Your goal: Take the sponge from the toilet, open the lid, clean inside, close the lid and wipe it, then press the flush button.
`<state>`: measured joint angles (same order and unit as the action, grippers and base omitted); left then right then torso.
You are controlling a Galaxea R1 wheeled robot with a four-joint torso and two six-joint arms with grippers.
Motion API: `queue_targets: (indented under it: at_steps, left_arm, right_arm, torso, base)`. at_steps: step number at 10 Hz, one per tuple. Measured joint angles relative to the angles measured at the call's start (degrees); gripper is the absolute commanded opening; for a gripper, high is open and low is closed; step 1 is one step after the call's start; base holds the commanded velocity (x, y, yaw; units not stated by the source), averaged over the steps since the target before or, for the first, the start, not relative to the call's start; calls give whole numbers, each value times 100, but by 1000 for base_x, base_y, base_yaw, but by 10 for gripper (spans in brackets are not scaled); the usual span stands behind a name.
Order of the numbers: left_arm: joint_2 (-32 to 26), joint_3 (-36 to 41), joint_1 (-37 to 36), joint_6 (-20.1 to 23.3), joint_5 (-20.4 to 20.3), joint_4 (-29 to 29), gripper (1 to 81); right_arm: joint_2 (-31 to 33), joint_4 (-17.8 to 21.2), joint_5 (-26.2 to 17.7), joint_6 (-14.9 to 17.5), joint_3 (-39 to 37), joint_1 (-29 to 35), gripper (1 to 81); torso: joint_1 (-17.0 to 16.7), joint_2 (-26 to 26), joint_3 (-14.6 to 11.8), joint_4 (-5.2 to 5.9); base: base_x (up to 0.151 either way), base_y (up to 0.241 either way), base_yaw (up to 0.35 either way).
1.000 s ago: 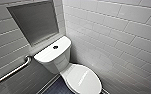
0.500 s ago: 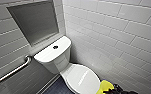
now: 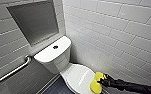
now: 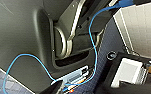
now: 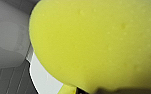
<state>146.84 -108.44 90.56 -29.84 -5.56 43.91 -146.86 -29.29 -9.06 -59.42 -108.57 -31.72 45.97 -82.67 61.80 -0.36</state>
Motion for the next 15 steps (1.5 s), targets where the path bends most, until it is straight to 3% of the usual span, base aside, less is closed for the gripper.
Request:
queue_targets:
  at_steps: [3, 6, 9, 13, 15]
  left_arm:
    - [5, -41, 15, 2, -4, 0, 811]
    - [138, -236, 59, -2, 5, 0, 811]
    - [210, -319, 72, 0, -4, 0, 811]
    - [241, -385, 73, 0, -6, 0, 811]
    - [254, -386, 72, -2, -11, 0, 811]
  right_arm:
    - [-595, 262, -155, -1, -791, 271, 10]
    - [-629, 374, -255, -1, -805, 516, 10]
    - [-791, 422, -257, -69, -744, 909, 10]
    - [-920, 427, -243, -113, -859, 811, 10]
    - [-979, 427, -180, -113, -859, 761, 10]
  torso:
    - [2, 2, -44, 0]
    - [0, 2, -144, -48]
    - [0, 5, -20, -48]
    - [0, 5, 11, -48]
    - [0, 5, 247, -48]
  base:
    - [0, 0, 0]
    - [0, 0, 0]
    - [0, 0, 0]
    - [0, 0, 0]
    - [0, 0, 0]
